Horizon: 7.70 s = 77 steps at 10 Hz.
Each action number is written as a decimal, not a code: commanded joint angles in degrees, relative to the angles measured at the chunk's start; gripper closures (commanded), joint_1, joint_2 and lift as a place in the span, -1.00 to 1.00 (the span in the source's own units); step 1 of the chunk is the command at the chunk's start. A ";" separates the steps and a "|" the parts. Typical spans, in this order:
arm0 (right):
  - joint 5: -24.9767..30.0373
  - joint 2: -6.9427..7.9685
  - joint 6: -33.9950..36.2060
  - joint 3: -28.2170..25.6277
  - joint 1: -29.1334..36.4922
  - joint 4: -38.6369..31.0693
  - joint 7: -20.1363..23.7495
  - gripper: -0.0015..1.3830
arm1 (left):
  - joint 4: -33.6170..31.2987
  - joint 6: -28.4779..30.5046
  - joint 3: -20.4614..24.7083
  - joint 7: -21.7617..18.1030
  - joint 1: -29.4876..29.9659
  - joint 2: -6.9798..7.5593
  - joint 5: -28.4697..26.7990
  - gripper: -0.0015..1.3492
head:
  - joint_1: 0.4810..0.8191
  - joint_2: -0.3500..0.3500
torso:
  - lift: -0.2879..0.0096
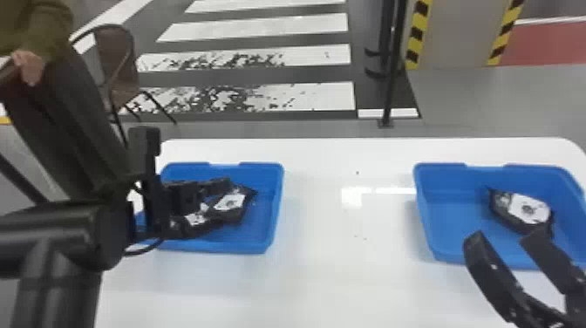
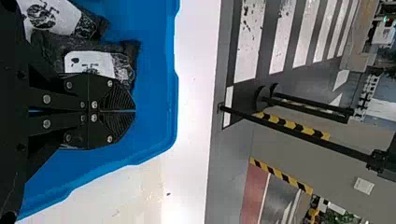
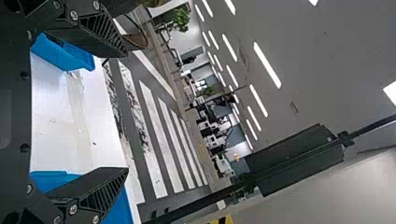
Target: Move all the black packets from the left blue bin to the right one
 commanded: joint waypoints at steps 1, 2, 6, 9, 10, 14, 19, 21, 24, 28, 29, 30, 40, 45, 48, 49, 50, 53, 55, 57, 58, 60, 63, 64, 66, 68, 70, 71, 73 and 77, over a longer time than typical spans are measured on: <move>-0.34 -0.11 0.24 0.21 -0.03 0.15 0.00 -0.76 | -0.64 0.61 -0.16 -0.04 0.56 0.01 0.15 0.79 | 0.27 0.42 | -0.01; -0.46 -0.11 0.24 0.21 -0.03 0.15 0.00 -0.76 | -0.64 5.39 -0.27 0.32 0.56 0.01 1.06 0.64 | 0.27 0.41 | -0.01; -1.37 -0.11 0.80 0.90 -0.59 0.99 0.18 -0.76 | 0.63 17.76 -4.73 3.57 -6.19 0.98 -2.71 -0.81 | 0.27 0.43 | -0.01; -1.83 -0.02 0.94 0.90 -0.87 1.56 0.44 -0.76 | 10.05 20.15 -7.36 6.03 -13.50 0.72 -5.00 -0.81 | 0.27 0.44 | -0.01; -1.94 -0.11 0.94 1.01 -0.87 1.56 0.44 -0.76 | 13.57 20.15 -8.38 6.82 -15.75 0.72 -5.91 -0.81 | 0.27 0.44 | -0.01; -2.97 -0.02 1.08 1.36 -1.29 2.40 0.44 -0.76 | 24.96 19.03 -12.95 7.17 -21.52 0.89 -7.62 -0.80 | 0.27 0.44 | -0.01; -4.34 -0.11 0.94 1.58 -1.57 3.24 0.62 -0.76 | 35.93 13.97 -14.78 7.61 -25.45 0.54 -6.02 0.18 | 0.27 0.45 | -0.01; -4.68 -0.11 0.94 1.58 -1.57 3.24 0.79 -0.76 | 35.79 10.59 -15.13 6.56 -24.33 0.45 -5.45 0.25 | 0.27 0.41 | -0.01; -4.91 -0.20 0.94 1.47 -1.29 2.82 1.06 -0.76 | 25.38 5.81 -10.33 3.83 -16.73 0.45 -3.97 0.79 | 0.27 0.37 | -0.01; -6.51 -0.29 3.47 1.47 -4.39 3.95 4.75 -0.76 | -2.75 2.86 0.18 -2.06 2.25 -0.43 9.06 0.79 | 0.27 0.42 | -0.01; -7.08 -0.46 5.02 1.47 -6.92 5.77 7.39 -0.76 | -3.59 -0.94 -0.04 -5.31 5.20 -0.25 14.31 0.79 | 0.27 0.38 | -0.01; -7.88 -0.64 7.55 1.47 -9.87 7.18 10.20 -0.76 | -6.54 -3.61 -0.27 -7.33 8.86 -0.60 17.06 0.79 | 0.27 0.34 | -0.01; -13.14 -1.60 22.46 5.70 -27.45 17.31 20.13 -0.76 | -15.68 -4.88 -16.15 -9.26 15.47 -1.39 26.08 0.79 | 0.27 -0.19 | -0.01; -14.97 -1.69 23.16 6.95 -27.17 17.31 20.48 0.84 | -14.84 -4.60 -16.84 -9.18 14.91 -1.31 26.31 0.79 | 0.27 -0.10 | -0.01; -14.74 -1.87 22.46 5.47 -28.15 18.01 20.48 0.84 | -14.84 -2.77 -16.73 -8.39 15.89 -1.31 28.94 -0.46 | 0.27 -0.13 | -0.01; -14.17 -2.13 22.46 3.53 -28.72 18.57 20.48 0.84 | -14.84 -2.21 -16.04 -8.39 16.59 -1.31 29.40 -0.89 | 0.27 -0.16 | -0.01; -13.37 -2.66 22.46 1.01 -30.40 20.12 20.48 0.84 | -14.84 -2.21 -15.35 -8.39 17.44 -1.31 29.51 -0.83 | 0.27 -0.21 | -0.01; -7.88 -5.82 22.60 -4.59 -40.95 33.48 19.87 0.84 | -15.26 -3.61 -11.58 -8.39 20.67 -1.66 29.97 -0.74 | 0.27 -0.42 | -0.01; -2.05 -6.97 22.60 -6.64 -48.40 44.45 18.64 0.82 | -15.96 -6.57 -8.04 -8.39 22.08 -2.18 28.71 -0.73 | 0.27 -0.53 | -0.01; 8.34 -6.79 22.46 -11.21 -50.23 48.24 14.15 -0.27 | -18.21 -9.80 -2.79 -7.33 24.05 -3.15 25.28 -0.73 | 0.27 -0.60 | -0.01; 10.40 -6.61 21.19 -11.21 -48.54 47.40 11.17 -0.81 | -18.64 -10.93 -0.27 -6.72 25.03 -3.59 24.71 -0.73 | 0.27 -0.64 | -0.01; 12.57 -5.91 16.13 -11.33 -38.28 34.60 6.59 -0.81 | -18.64 -11.21 3.04 -5.66 24.75 -3.85 20.94 -0.73 | 0.27 -0.60 | -0.01; 20.00 -0.37 3.47 -11.44 -16.76 10.13 3.61 -0.75 | -19.48 -11.91 8.75 -1.09 23.20 -5.35 12.83 -0.72 | 0.27 -0.32 | -0.01; 20.57 1.74 1.79 -11.44 -11.70 5.63 3.61 -0.75 | -19.48 -10.93 10.13 0.05 21.66 -5.35 9.52 -0.72 | 0.27 -0.12 | -0.01; 17.48 3.05 1.22 -9.16 -3.68 -0.27 3.69 -0.75 | -19.20 -5.44 12.75 4.18 17.58 -5.88 3.23 -0.72 | 0.27 0.14 | -0.01; 14.51 2.88 1.22 -7.21 0.11 -2.38 3.69 -0.75 | -14.28 5.53 10.81 4.62 9.98 -3.41 -2.60 -0.72 | 0.27 0.50 | -0.01; 13.83 2.44 1.22 -6.99 2.36 -4.91 3.69 -0.74 | -7.81 12.42 6.70 5.41 2.81 -1.48 -6.14 -0.72 | 0.27 0.62 | -0.01; 12.91 2.35 1.36 -6.30 3.07 -4.91 3.69 -0.74 | -3.73 15.37 3.84 5.41 -0.70 -0.43 -7.17 -0.72 | 0.27 0.64 | -0.01; 12.46 2.26 1.36 -5.96 2.50 -4.49 3.78 -0.74 | 1.75 19.03 0.98 5.41 -4.64 0.28 -9.34 -0.72 | 0.27 0.60 | -0.01; 10.74 2.26 1.50 -5.50 1.94 -3.23 3.78 -0.74 | 11.60 21.42 -3.36 5.94 -10.83 0.89 -12.42 -0.70 | 0.27 0.63 | -0.01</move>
